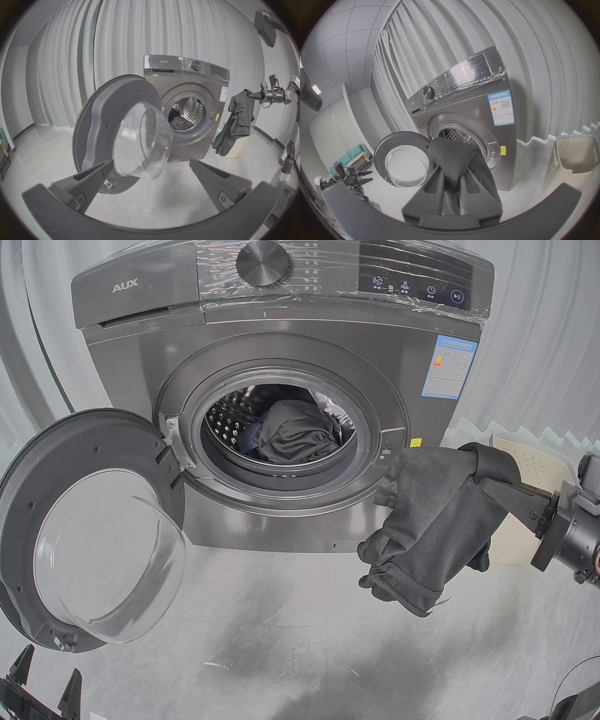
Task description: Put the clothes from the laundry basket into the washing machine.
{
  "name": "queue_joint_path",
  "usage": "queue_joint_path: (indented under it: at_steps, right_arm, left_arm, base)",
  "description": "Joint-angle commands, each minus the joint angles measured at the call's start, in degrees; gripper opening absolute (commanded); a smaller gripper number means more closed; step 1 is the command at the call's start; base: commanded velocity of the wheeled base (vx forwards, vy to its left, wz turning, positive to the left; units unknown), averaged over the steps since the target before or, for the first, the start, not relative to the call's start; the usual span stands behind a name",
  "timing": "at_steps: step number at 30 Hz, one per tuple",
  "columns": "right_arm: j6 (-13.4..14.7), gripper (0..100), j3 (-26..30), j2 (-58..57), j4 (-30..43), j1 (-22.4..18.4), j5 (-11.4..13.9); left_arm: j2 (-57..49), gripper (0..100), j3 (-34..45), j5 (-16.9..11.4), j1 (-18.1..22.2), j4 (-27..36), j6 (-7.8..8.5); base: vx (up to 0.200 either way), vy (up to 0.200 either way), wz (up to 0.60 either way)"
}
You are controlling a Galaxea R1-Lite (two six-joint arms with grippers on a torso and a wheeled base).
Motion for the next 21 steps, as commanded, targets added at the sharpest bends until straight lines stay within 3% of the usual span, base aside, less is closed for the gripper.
queue_joint_path:
  at_steps: [1,17,21]
  right_arm:
    - [0.01,0,-0.01,0.08,-0.01,0.01,-0.02]
    - [0.45,0,-0.89,2.46,-1.94,0.37,-0.29]
    - [1.07,0,-3.35,6.15,-2.56,3.27,-4.77]
  left_arm:
    - [-0.86,100,0.92,-0.01,-0.01,-0.01,0.01]
    - [-0.86,100,0.92,0.08,0.08,-0.1,0.62]
    - [-1.04,100,1.01,0.34,0.17,-0.18,1.41]
  base:
    - [0.0,0.0,0.0]
    - [0.0,0.0,0.0]
    - [0.0,0.0,0.0]
